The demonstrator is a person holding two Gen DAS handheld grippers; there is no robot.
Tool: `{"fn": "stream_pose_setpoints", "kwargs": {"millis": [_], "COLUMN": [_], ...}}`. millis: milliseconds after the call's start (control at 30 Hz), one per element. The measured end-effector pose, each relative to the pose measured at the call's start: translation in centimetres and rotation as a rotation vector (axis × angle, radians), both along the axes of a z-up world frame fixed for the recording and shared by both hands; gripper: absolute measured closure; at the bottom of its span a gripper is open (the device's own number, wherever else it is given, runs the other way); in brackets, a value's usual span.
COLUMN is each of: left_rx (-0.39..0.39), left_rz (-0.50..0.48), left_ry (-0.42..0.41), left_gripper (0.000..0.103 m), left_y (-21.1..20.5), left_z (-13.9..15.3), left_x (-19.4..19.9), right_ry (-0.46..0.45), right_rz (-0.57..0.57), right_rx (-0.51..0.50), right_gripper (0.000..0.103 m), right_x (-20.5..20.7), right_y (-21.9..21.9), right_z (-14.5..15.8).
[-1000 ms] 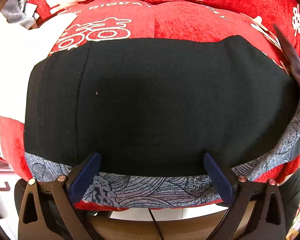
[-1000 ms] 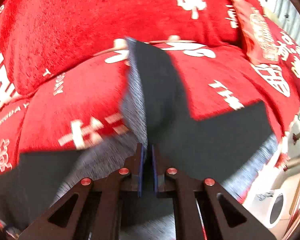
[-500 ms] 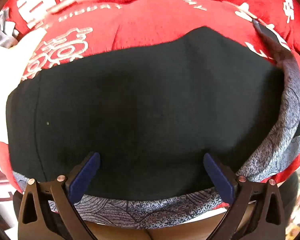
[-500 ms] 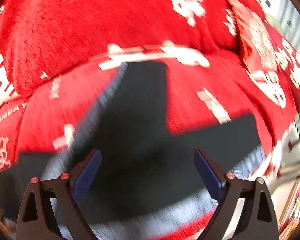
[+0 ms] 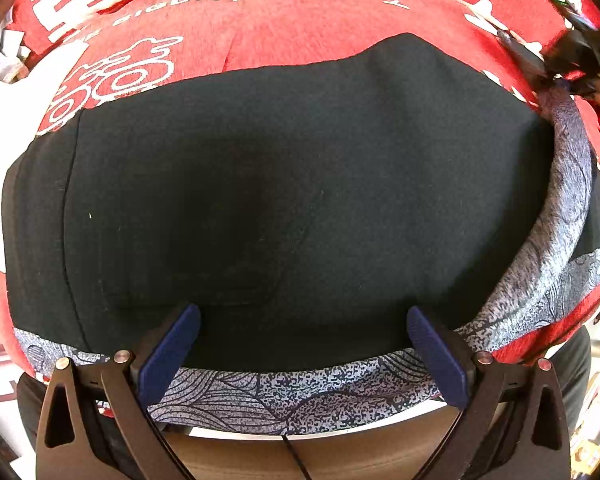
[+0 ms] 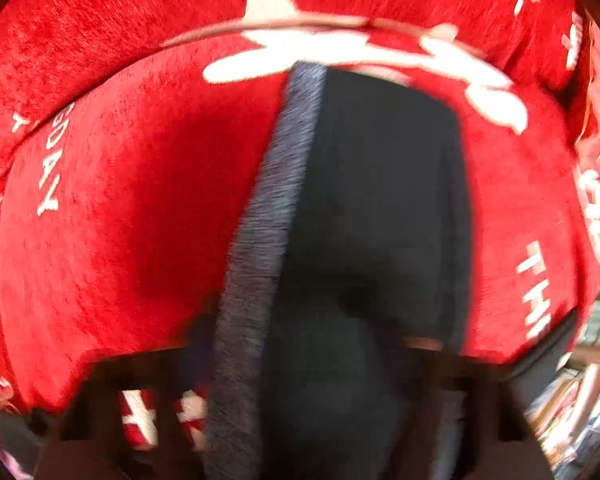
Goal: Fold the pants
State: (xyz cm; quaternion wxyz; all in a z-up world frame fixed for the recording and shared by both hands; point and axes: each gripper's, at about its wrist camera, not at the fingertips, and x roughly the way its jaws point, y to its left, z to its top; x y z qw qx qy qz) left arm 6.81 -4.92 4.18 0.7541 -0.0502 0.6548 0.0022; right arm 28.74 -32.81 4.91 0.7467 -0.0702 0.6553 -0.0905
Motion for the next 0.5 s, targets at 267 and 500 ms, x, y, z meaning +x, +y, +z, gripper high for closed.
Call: {"fn": "stream_pose_setpoints", "kwargs": {"millis": [267,500], "left_rx": [-0.017,0.013], "left_rz": [0.032,0.001], "left_ry": [-0.058,0.006], "left_gripper": [0.000,0.000], "left_y": [1.0,-0.9], "left_z": [2.2,0.5], "left_x": [1.0,1.6], "right_ry": [-0.290,-0.377], "right_rz": [-0.063,-0.187], "right_rx": [0.079,0.178], "right_gripper": [0.089,0.089], "right_x": [-12.4,-22.9], "right_y": [-8.2,-15.1], "right_z": [8.4,7.3]}}
